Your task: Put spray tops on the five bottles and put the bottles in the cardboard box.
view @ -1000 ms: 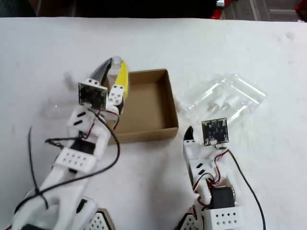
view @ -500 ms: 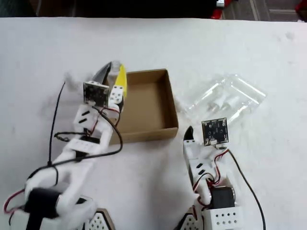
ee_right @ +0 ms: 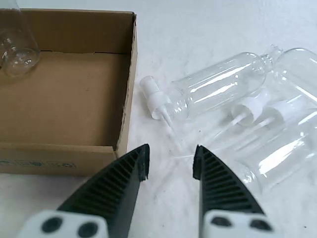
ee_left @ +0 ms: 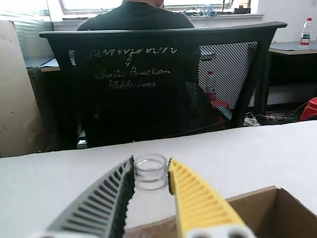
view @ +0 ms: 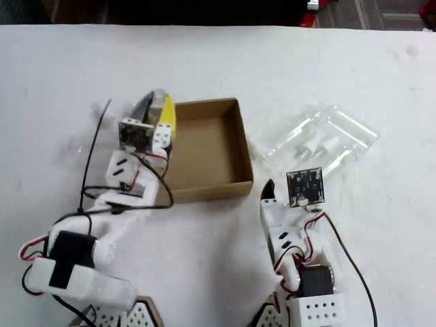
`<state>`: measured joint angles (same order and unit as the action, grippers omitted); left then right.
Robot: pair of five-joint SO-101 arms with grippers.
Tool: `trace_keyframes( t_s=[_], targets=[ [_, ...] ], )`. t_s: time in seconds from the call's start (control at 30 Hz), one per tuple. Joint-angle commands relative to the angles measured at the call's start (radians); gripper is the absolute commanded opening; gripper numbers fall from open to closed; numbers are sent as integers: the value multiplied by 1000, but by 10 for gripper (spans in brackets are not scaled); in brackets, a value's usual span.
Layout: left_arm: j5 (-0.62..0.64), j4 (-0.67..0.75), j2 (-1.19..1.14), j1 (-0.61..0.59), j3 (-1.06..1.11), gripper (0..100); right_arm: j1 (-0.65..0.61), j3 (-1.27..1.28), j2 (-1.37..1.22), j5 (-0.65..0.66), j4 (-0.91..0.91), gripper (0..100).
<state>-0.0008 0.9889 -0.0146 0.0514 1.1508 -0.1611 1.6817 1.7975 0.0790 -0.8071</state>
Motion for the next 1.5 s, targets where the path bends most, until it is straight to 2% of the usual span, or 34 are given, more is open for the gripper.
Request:
trace_keyframes(
  t_s=[0.0,1.47],
  targets=[
    [14,29,-7,-30,-58,24,-8,9,-1,-2,-2,133],
    [14,34,-48,-13,-49,45,-8,9,-1,-2,-2,133]
  ],
)
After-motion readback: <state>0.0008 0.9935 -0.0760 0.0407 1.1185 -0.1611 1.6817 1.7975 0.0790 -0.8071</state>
